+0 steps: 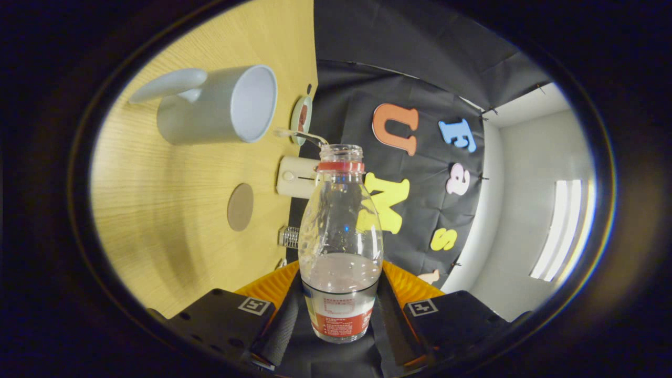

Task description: Take the bottle from table, then pour the juice into the cup, finally place the bottle on the coaster

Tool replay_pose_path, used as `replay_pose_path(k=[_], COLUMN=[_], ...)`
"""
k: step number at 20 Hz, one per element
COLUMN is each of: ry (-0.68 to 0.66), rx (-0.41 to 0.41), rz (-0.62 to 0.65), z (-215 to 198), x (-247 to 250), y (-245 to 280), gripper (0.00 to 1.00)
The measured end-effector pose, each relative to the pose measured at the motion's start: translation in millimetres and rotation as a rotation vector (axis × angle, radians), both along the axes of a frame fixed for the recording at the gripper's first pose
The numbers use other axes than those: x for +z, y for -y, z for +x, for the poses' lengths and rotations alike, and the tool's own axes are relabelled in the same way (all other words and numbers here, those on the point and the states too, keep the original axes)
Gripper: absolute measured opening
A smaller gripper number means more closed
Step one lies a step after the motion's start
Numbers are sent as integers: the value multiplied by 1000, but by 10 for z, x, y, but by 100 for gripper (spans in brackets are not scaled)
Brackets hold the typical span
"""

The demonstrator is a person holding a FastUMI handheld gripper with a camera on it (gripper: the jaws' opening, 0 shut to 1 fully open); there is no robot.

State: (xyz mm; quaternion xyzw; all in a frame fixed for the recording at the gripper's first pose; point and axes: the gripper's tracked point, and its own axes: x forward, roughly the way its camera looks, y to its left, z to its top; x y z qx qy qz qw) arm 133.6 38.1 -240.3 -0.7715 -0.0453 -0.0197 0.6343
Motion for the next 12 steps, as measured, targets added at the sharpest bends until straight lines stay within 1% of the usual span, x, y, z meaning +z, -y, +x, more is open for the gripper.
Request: replay_pose_path(k=[3, 12], ry=[15, 26], rx=[12, 18], rz=[-28, -36], z=[-28, -32], x=[12, 34], y=[-32, -85], gripper=[80, 80])
